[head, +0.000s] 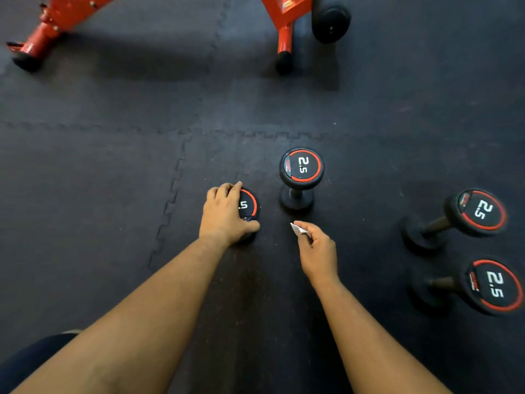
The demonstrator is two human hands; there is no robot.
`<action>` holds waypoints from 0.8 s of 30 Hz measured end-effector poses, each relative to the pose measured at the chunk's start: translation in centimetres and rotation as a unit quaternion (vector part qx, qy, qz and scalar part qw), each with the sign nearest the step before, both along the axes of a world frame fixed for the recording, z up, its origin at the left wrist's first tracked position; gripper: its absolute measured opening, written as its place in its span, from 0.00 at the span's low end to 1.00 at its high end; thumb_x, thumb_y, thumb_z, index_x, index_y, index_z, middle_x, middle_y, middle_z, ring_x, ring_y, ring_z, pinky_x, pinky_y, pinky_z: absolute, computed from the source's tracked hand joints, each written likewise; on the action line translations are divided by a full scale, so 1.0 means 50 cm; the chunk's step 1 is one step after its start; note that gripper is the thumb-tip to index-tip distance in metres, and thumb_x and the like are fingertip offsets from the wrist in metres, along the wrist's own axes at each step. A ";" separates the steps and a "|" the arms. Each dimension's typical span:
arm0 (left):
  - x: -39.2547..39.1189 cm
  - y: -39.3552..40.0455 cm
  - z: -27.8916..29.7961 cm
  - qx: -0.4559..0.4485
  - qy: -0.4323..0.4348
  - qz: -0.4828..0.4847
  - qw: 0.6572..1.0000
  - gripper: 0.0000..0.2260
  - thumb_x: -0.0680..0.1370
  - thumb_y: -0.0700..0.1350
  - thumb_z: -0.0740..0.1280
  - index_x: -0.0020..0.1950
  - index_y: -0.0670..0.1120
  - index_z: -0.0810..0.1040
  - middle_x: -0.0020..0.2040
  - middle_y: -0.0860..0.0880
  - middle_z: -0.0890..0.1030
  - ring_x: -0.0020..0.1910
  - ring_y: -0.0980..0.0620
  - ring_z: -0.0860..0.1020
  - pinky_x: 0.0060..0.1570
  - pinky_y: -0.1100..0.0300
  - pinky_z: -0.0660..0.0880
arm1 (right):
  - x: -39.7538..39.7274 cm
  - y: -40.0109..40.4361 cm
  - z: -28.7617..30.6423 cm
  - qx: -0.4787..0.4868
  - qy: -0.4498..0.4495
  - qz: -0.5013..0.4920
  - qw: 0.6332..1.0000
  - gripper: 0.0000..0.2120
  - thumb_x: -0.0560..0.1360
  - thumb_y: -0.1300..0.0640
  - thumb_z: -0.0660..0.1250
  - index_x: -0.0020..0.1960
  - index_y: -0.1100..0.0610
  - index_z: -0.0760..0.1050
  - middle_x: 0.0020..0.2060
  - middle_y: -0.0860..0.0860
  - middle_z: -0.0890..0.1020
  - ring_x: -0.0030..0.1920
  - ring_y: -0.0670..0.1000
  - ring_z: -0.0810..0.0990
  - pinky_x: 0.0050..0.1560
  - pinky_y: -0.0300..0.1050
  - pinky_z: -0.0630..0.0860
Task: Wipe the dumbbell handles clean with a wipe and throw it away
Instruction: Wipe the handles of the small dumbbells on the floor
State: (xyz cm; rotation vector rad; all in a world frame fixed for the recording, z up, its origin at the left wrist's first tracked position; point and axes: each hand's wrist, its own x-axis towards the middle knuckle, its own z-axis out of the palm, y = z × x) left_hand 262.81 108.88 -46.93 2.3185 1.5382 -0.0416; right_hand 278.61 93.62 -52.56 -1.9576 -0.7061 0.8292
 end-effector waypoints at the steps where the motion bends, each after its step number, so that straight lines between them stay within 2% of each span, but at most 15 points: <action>1: 0.000 -0.001 -0.003 0.001 0.007 0.002 1.000 0.48 0.67 0.60 0.75 0.82 0.47 0.59 0.76 0.45 0.65 0.74 0.40 0.59 0.75 0.49 0.60 | -0.001 -0.004 -0.003 -0.005 -0.002 0.004 1.000 0.15 0.79 0.62 0.65 0.61 0.47 0.82 0.52 0.42 0.84 0.50 0.41 0.81 0.46 0.32 0.75; 5: -0.017 0.003 -0.015 0.006 0.053 0.020 0.998 0.46 0.74 0.62 0.70 0.83 0.46 0.51 0.82 0.41 0.54 0.80 0.39 0.53 0.79 0.48 0.50 | 0.008 -0.017 0.006 -0.022 -0.027 0.012 0.999 0.15 0.80 0.61 0.64 0.61 0.49 0.82 0.52 0.45 0.84 0.51 0.44 0.81 0.48 0.35 0.75; 9: -0.005 -0.011 -0.013 -0.016 0.077 0.006 0.997 0.47 0.75 0.64 0.69 0.84 0.47 0.47 0.83 0.40 0.48 0.81 0.36 0.46 0.80 0.42 0.46 | 0.032 -0.059 0.029 -0.050 -0.026 -0.011 0.998 0.16 0.79 0.62 0.64 0.62 0.50 0.81 0.51 0.46 0.84 0.50 0.45 0.81 0.44 0.30 0.72; 11: 0.022 -0.041 0.000 -0.017 0.083 0.001 0.996 0.48 0.75 0.65 0.68 0.84 0.47 0.46 0.83 0.40 0.46 0.81 0.35 0.44 0.78 0.39 0.45 | 0.045 -0.097 0.043 -0.073 -0.017 -0.038 0.996 0.16 0.79 0.62 0.64 0.62 0.49 0.81 0.51 0.46 0.84 0.50 0.45 0.81 0.44 0.30 0.73; 14: 0.086 -0.118 0.013 0.007 0.053 -0.079 0.995 0.47 0.76 0.64 0.68 0.84 0.46 0.46 0.84 0.42 0.46 0.82 0.40 0.45 0.79 0.41 0.47 | 0.063 -0.162 0.062 -0.105 0.005 -0.097 0.990 0.16 0.78 0.61 0.63 0.61 0.48 0.82 0.51 0.46 0.83 0.49 0.47 0.81 0.43 0.35 0.74; 16: 0.153 -0.184 0.021 -0.021 0.020 -0.136 0.990 0.45 0.77 0.63 0.67 0.84 0.47 0.47 0.84 0.44 0.46 0.83 0.43 0.46 0.80 0.43 0.49 | 0.077 -0.212 0.072 -0.119 0.011 -0.159 0.980 0.15 0.77 0.62 0.63 0.58 0.49 0.83 0.49 0.46 0.84 0.49 0.49 0.82 0.43 0.38 0.75; 19: 0.280 -0.285 0.028 -0.081 -0.020 -0.238 0.968 0.44 0.77 0.63 0.67 0.84 0.48 0.48 0.84 0.45 0.48 0.82 0.44 0.50 0.79 0.45 0.56 | 0.102 -0.300 0.072 -0.131 0.014 -0.309 0.942 0.14 0.77 0.63 0.64 0.57 0.54 0.83 0.50 0.53 0.86 0.51 0.56 0.83 0.49 0.43 0.76; 24: 0.496 -0.433 0.049 -0.109 -0.021 -0.410 0.905 0.48 0.75 0.63 0.71 0.84 0.51 0.44 0.84 0.47 0.46 0.83 0.45 0.48 0.77 0.40 0.59 | 0.149 -0.407 0.027 -0.129 0.071 -0.520 0.841 0.13 0.76 0.63 0.65 0.58 0.60 0.83 0.53 0.59 0.85 0.55 0.62 0.82 0.56 0.50 0.77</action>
